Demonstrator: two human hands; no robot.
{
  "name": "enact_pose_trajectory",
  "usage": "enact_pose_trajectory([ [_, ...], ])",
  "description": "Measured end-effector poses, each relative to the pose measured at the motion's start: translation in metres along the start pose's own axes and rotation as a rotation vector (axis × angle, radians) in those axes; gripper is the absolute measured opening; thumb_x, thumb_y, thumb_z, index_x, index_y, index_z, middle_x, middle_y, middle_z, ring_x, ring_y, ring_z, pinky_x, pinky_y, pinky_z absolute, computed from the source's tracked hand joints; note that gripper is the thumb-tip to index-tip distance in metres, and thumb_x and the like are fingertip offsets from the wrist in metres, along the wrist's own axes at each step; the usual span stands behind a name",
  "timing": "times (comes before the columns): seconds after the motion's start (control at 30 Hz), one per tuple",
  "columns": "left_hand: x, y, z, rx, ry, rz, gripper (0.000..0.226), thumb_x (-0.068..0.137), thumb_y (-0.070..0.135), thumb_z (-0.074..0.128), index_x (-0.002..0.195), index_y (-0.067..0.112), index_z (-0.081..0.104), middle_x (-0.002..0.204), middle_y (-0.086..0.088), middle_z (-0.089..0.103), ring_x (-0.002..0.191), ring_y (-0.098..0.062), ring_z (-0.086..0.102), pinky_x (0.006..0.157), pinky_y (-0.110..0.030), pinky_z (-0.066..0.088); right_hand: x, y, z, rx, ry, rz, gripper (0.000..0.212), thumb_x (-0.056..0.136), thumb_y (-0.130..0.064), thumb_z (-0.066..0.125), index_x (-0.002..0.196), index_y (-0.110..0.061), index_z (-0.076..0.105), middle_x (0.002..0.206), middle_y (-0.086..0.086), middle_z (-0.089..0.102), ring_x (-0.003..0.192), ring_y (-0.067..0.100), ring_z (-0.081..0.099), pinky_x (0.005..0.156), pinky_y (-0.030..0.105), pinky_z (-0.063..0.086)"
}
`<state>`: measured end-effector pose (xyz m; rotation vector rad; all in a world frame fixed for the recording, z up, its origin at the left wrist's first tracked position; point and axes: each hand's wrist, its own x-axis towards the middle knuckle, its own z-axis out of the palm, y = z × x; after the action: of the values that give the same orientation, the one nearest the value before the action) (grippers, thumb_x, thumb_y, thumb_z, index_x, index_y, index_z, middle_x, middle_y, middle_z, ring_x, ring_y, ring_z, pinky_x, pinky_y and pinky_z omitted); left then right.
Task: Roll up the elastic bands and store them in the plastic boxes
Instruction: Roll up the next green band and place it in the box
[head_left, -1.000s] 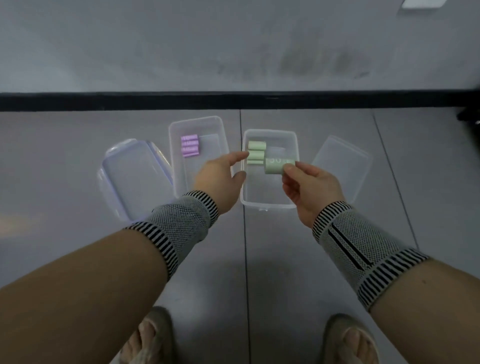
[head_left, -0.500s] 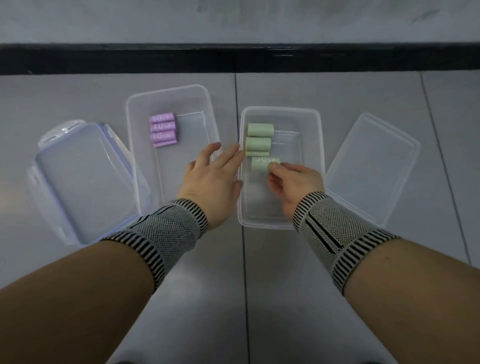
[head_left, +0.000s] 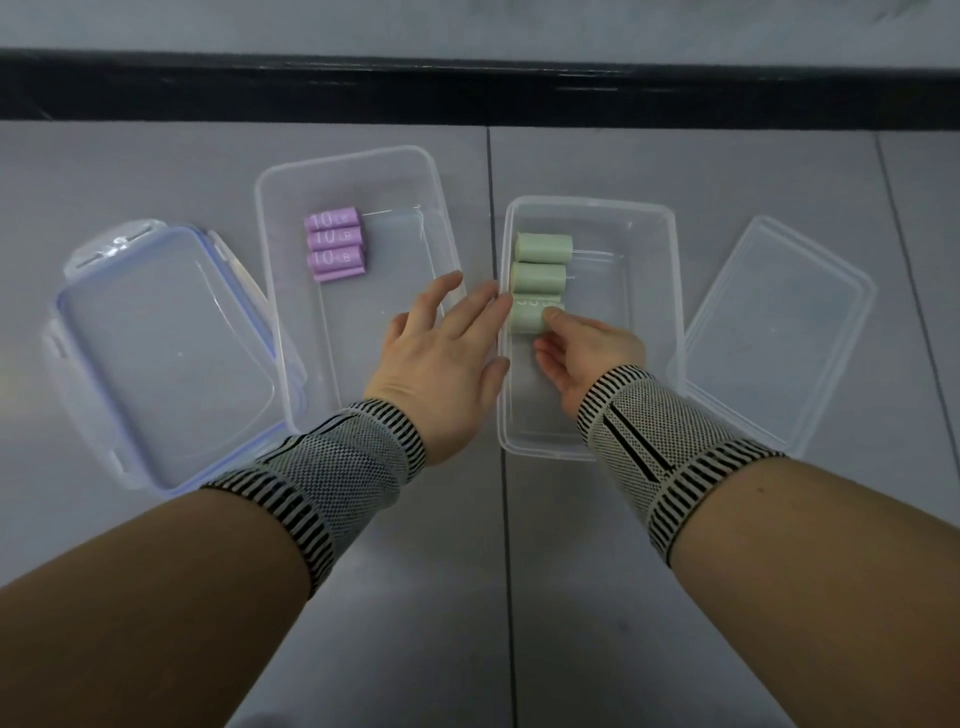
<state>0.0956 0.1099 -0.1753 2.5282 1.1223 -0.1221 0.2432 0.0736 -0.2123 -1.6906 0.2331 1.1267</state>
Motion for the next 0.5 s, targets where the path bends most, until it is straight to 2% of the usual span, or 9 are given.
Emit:
enact_pose_trajectory([
  [0.23, -0.002, 0.001, 0.001, 0.0, -0.002, -0.007, 0.06, 0.096, 0.04, 0.034, 0.15, 0.024, 0.015, 0.157, 0.008, 0.016, 0.144, -0.021, 0.0, 0.111, -0.047, 0.019, 0.002, -0.003, 0.003, -0.028, 0.024, 0.061, 0.013, 0.079, -0.011, 0.076, 0.078, -0.007, 0.064, 0.081, 0.012, 0.068, 0.07, 0.019, 0.065, 0.057, 0.025, 0.057],
  [0.3, -0.002, 0.001, 0.001, -0.003, -0.004, -0.01, 0.06, 0.096, 0.04, 0.034, 0.15, 0.025, 0.015, 0.156, 0.008, 0.016, 0.144, -0.021, 0.0, 0.111, -0.048, 0.019, 0.004, -0.002, 0.004, -0.04, 0.064, 0.039, 0.012, 0.078, -0.011, 0.076, 0.076, -0.007, 0.065, 0.077, 0.011, 0.068, 0.067, 0.019, 0.065, 0.061, 0.028, 0.058],
  [0.43, -0.001, 0.001, 0.001, -0.007, -0.002, -0.009, 0.059, 0.096, 0.04, 0.034, 0.15, 0.024, 0.015, 0.156, 0.008, 0.017, 0.144, -0.021, -0.001, 0.111, -0.048, 0.019, 0.013, 0.004, 0.004, -0.142, 0.119, -0.034, 0.029, 0.075, -0.02, 0.077, 0.05, -0.012, 0.064, 0.057, 0.002, 0.066, 0.066, 0.022, 0.066, 0.071, 0.04, 0.058],
  [0.47, -0.001, 0.001, 0.001, -0.008, 0.001, -0.008, 0.059, 0.096, 0.039, 0.034, 0.15, 0.024, 0.015, 0.156, 0.008, 0.017, 0.144, -0.021, -0.001, 0.111, -0.048, 0.019, 0.014, 0.005, 0.002, -0.186, 0.074, -0.033, 0.025, 0.075, -0.023, 0.074, 0.055, -0.013, 0.065, 0.063, 0.001, 0.067, 0.071, 0.023, 0.065, 0.076, 0.042, 0.057],
  [0.5, -0.001, 0.001, 0.002, -0.013, 0.008, -0.006, 0.059, 0.096, 0.039, 0.035, 0.15, 0.024, 0.016, 0.156, 0.008, 0.018, 0.144, -0.021, 0.0, 0.111, -0.048, 0.019, 0.015, 0.005, 0.002, -0.218, 0.026, -0.042, 0.016, 0.077, -0.027, 0.071, 0.071, -0.013, 0.066, 0.075, 0.002, 0.066, 0.078, 0.022, 0.064, 0.082, 0.044, 0.056],
])
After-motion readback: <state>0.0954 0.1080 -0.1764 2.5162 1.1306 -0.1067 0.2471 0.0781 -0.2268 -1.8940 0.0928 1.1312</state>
